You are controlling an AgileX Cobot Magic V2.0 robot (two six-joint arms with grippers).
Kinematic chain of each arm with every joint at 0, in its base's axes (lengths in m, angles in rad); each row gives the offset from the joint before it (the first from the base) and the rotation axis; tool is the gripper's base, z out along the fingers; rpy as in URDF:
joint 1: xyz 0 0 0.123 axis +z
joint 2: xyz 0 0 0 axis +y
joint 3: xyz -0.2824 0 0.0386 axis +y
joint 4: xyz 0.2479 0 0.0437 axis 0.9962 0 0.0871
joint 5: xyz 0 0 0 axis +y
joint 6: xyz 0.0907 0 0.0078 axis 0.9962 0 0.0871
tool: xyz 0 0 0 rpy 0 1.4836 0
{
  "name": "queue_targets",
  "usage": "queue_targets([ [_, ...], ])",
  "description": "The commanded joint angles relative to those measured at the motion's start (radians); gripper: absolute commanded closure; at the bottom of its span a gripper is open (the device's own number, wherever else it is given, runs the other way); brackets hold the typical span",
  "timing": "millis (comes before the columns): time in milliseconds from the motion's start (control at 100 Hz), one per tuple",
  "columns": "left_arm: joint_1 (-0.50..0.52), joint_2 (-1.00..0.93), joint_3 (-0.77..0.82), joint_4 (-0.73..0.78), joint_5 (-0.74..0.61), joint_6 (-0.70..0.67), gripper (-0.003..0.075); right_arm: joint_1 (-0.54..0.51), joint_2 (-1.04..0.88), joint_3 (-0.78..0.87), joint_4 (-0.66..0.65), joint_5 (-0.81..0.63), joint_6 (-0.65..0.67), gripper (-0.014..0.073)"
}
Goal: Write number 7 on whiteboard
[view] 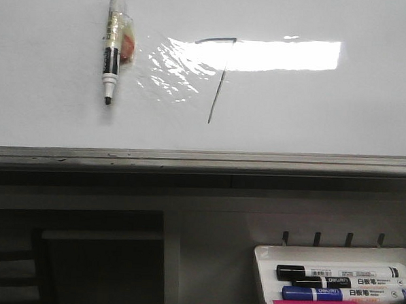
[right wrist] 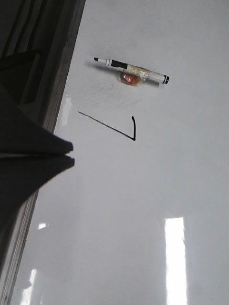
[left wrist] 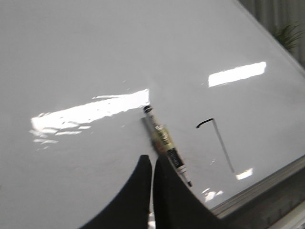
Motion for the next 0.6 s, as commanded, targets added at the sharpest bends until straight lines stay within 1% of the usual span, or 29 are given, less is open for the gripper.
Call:
queue_targets([
  [0,0.098,0.019,0.001,0.064,-0.067,-0.104,0.0741,-0.001,0.011,-0.025,0.034,-0.04,-0.008,0.0659],
  [130,0.235,0.002,0.051,0.118,-0.08,-0.193,0.0741,-0.001,0.011,-0.025,0.034,-0.04,-0.008,0.0659],
  [190,0.292,-0.016,0.076,0.122,-0.08,-0.212,0.0741,-0.001,0.011,-0.025,0.034,-0.04,-0.008,0.0659],
  [300,0.363,-0.054,0.126,0.127,-0.08,-0.214,0.0741,-0.001,0.011,-0.025,0.034,-0.04,-0.008,0.0659],
  [410,0.414,-0.1,0.171,0.137,-0.08,-0.214,0.0741,-0.001,0.011,-0.025,0.034,-0.04,-0.008,0.0659],
  [440,0.427,-0.097,0.171,0.144,-0.055,-0.214,0.0741,-0.001,0.011,-0.025,0.034,-0.04,-0.008,0.0659],
  [590,0.457,-0.098,0.171,0.157,-0.033,-0.214,0.0741,-0.001,0.011,-0.025,0.034,-0.04,-0.008,0.0659],
])
